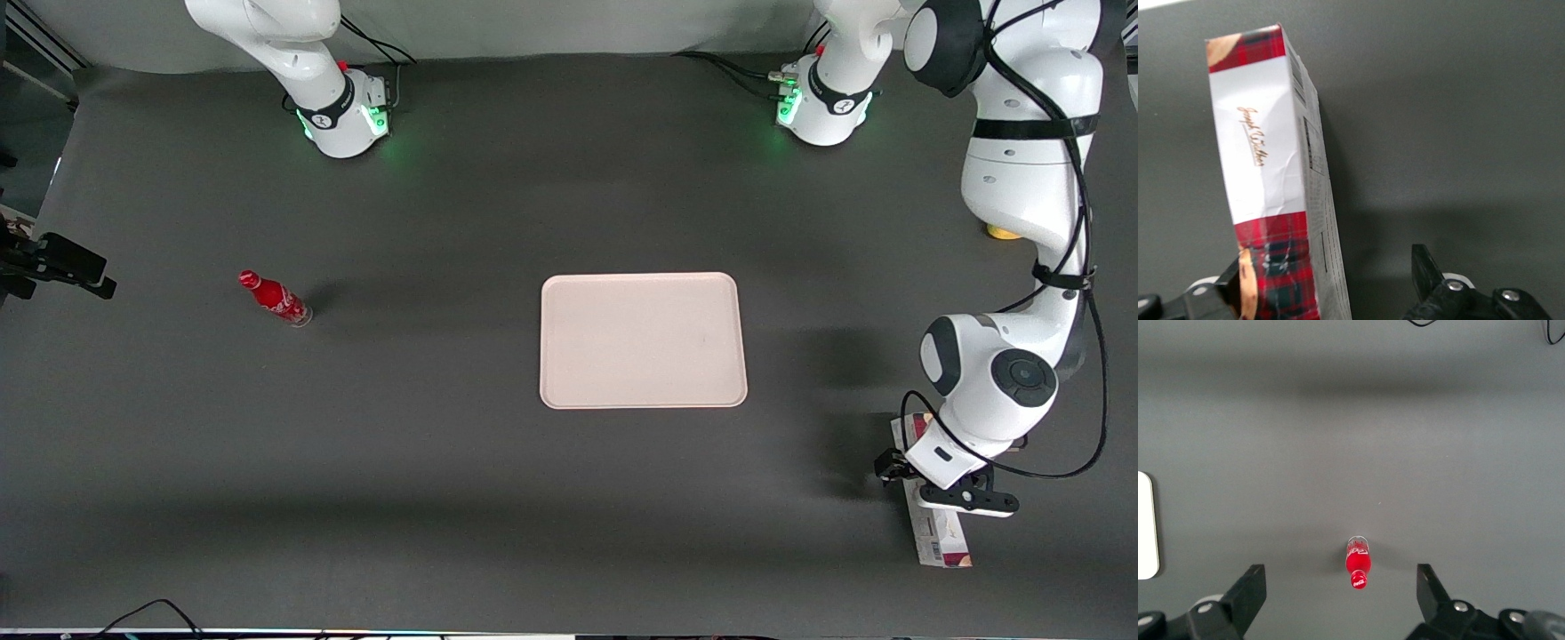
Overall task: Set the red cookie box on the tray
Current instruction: 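Lower the left gripper and close it on the cookie box's end, then lift the cookie box upright with the left gripper, then carry the upright cookie box over the white tray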
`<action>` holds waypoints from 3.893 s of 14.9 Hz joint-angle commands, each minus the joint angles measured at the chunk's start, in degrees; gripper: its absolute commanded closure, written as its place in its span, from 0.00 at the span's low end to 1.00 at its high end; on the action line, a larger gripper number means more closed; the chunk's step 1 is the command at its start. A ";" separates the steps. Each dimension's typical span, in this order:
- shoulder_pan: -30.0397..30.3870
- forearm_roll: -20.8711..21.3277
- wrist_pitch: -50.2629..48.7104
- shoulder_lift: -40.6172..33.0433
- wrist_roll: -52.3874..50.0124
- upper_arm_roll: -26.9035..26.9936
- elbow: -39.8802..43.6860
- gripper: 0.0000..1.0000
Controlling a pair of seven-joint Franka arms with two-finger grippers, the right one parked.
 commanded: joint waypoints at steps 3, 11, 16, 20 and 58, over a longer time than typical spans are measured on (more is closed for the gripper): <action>-0.03 -0.37 -0.96 0.81 1.28 0.62 1.80 1.00; 1.20 -0.54 0.44 0.11 5.06 0.98 1.71 1.00; -2.48 -0.72 -17.61 -11.99 4.10 0.89 2.58 1.00; -4.77 -0.90 -42.21 -21.66 3.13 0.54 8.29 1.00; -12.86 7.62 -3.25 -26.00 -38.27 -19.77 -36.43 1.00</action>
